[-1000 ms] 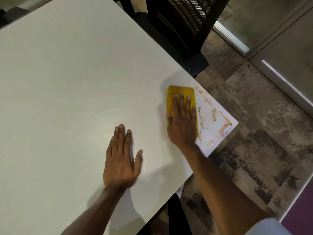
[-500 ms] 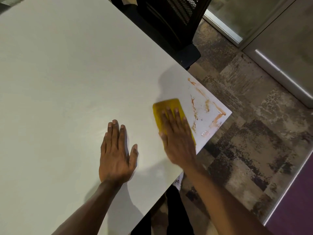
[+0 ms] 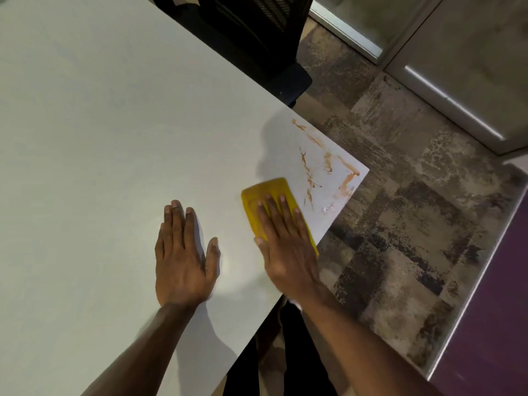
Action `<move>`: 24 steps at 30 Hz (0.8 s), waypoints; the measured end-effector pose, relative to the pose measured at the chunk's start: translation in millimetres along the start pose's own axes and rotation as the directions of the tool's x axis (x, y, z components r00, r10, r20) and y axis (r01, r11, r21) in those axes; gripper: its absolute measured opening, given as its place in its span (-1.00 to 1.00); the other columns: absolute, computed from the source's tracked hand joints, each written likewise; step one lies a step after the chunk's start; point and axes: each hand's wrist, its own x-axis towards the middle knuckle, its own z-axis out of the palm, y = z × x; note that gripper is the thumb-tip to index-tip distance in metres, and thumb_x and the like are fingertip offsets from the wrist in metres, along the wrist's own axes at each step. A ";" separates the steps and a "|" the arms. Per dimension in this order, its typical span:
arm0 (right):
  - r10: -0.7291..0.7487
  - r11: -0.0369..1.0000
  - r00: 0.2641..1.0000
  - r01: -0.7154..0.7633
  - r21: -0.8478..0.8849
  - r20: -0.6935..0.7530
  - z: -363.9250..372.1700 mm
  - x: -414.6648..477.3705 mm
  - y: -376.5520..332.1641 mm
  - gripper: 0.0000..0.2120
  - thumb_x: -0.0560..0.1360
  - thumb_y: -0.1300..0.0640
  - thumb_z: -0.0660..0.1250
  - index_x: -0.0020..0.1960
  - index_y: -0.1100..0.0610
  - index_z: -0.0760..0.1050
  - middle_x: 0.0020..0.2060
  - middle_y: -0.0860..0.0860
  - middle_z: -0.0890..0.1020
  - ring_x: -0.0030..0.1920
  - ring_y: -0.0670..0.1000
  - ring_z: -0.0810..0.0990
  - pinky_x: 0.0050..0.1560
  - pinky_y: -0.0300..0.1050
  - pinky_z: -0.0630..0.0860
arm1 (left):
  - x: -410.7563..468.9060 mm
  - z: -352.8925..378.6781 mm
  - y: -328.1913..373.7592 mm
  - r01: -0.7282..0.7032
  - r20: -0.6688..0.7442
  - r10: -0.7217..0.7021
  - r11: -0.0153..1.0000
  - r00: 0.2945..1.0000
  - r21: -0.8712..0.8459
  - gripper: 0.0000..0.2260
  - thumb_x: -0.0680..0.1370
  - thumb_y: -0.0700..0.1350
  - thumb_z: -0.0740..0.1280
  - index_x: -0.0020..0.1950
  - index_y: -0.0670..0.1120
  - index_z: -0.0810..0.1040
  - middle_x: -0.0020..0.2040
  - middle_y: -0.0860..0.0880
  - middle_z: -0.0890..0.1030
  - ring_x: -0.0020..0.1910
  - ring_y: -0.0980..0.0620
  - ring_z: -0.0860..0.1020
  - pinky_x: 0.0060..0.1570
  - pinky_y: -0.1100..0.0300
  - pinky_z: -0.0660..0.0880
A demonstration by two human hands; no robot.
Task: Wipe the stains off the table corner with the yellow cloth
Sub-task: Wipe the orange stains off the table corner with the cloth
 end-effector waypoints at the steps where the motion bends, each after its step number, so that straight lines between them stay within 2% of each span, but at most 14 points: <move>1: 0.016 1.000 1.000 -0.016 -0.011 -0.009 -4.4 17.0 6.8 -0.35 0.77 -0.09 0.03 0.77 0.05 -0.12 0.77 0.03 -0.02 0.77 0.13 -0.15 0.74 0.25 0.03 | 0.1 0.9 0.0 -0.007 -0.007 0.007 1.000 1.000 0.002 -0.26 0.75 0.22 0.12 0.84 -0.11 0.03 0.86 -0.07 -0.05 0.85 -0.10 -0.06 0.81 -0.07 0.03; 6: 0.089 0.996 0.996 -0.089 0.003 -0.009 -18.5 58.3 17.7 -0.36 0.77 -0.06 0.06 0.76 0.10 -0.07 0.77 0.08 -0.02 0.77 0.18 -0.14 0.74 0.26 -0.03 | 0.0 3.5 -2.1 -0.014 -0.004 0.014 1.000 1.000 0.026 -0.26 0.75 0.23 0.10 0.84 -0.11 0.00 0.86 -0.08 -0.06 0.85 -0.08 -0.09 0.82 -0.02 -0.04; 10: 0.034 0.999 0.999 -0.034 0.003 -0.005 -5.6 -6.2 -0.7 -0.30 0.76 -0.07 0.11 0.76 0.09 -0.13 0.77 0.07 -0.04 0.77 0.19 -0.15 0.74 0.28 0.02 | 1.2 0.2 1.1 -0.029 -0.025 0.029 0.999 0.999 0.019 -0.27 0.75 0.20 0.12 0.82 -0.17 0.07 0.85 -0.15 0.01 0.85 -0.13 -0.04 0.81 -0.08 0.04; 14: -0.031 1.000 0.999 0.031 -0.005 0.039 -0.6 -63.1 4.8 -0.34 0.77 -0.10 0.04 0.77 0.05 -0.11 0.78 0.01 -0.06 0.77 0.12 -0.15 0.74 0.27 0.08 | 0.6 -4.9 10.7 -0.003 -0.010 0.003 1.000 1.000 0.026 -0.28 0.76 0.13 0.15 0.79 -0.29 0.10 0.82 -0.27 0.05 0.83 -0.25 0.01 0.77 -0.23 0.12; 16: -0.032 0.999 0.998 0.032 0.009 0.047 -4.9 -51.2 16.7 -0.35 0.77 -0.11 0.03 0.77 0.03 -0.10 0.77 0.00 -0.05 0.77 0.11 -0.16 0.74 0.27 0.05 | 3.2 -4.8 20.2 -0.002 0.004 0.002 1.000 1.000 0.006 -0.24 0.77 0.14 0.15 0.78 -0.34 0.05 0.82 -0.32 0.01 0.83 -0.30 -0.02 0.79 -0.24 0.07; 20: 0.047 0.998 0.999 -0.046 -0.032 0.013 -17.8 11.6 42.0 -0.36 0.77 -0.09 0.05 0.77 0.07 -0.07 0.77 0.06 -0.02 0.77 0.17 -0.13 0.74 0.28 0.02 | 26.6 4.6 56.1 -0.117 0.029 0.119 0.992 0.992 -0.053 -0.28 0.81 0.08 0.17 0.79 -0.33 -0.01 0.83 -0.29 -0.04 0.84 -0.27 -0.08 0.81 -0.19 -0.02; 24: 0.066 0.997 0.998 -0.067 -0.047 -0.020 -17.1 13.0 43.1 -0.33 0.76 -0.09 0.08 0.76 0.11 -0.08 0.77 0.11 -0.03 0.77 0.20 -0.12 0.74 0.29 0.01 | 40.3 17.3 90.1 -0.005 0.040 0.009 0.995 0.999 -0.101 -0.33 0.81 0.07 0.08 0.79 -0.31 0.02 0.83 -0.29 -0.02 0.84 -0.26 -0.05 0.81 -0.20 -0.02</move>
